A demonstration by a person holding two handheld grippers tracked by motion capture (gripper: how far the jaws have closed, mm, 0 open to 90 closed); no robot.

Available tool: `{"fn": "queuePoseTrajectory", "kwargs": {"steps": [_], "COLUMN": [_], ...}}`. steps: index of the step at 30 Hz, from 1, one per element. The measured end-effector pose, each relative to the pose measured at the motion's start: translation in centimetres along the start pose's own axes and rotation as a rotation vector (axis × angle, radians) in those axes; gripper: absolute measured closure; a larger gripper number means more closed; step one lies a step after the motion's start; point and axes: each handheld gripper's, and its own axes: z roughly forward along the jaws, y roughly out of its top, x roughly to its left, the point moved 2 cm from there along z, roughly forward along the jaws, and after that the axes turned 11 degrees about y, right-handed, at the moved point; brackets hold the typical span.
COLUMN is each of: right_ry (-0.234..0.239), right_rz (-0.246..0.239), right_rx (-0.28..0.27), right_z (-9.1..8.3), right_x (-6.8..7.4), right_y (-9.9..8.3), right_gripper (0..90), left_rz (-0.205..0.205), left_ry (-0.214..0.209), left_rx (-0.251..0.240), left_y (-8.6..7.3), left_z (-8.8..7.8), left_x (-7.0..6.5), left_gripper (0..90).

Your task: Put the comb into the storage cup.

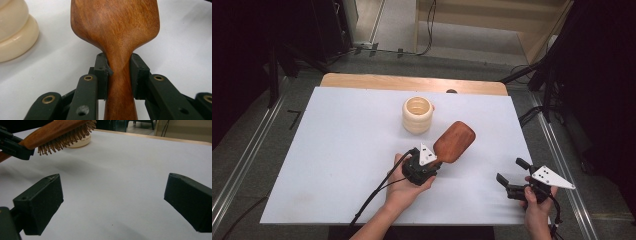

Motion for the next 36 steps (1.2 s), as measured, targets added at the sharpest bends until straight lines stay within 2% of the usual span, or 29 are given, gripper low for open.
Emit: {"fn": "queuePoseTrajectory", "kwargs": {"steps": [4,16,33,36], "right_ry": [-0.006,-0.015,-0.041,-0.018], "right_rz": [-0.001,-0.028,-0.05,-0.039], "right_rx": [0.01,0.042,0.068,0.06], "right_z": [0.0,0.3,0.3,0.5], "right_x": [0.1,0.4,0.9,1.4], "right_y": [0.0,0.0,0.6,1.1], "right_gripper": [0.4,0.4,0.5,0.4], "left_rz": [-0.017,-0.033,-0.062,-0.059], "left_ry": [0.008,0.027,0.053,0.054], "left_rx": [-0.009,-0.029,-0.096,-0.098], "left_y": [-0.2,-1.0,-2.5,-2.7], "left_z": [-0.4,-1.9,-4.1,-4.3], "left_x": [0.3,1.9,3.1,3.3], "left_gripper": [71.8,71.8,71.8,71.8]}}
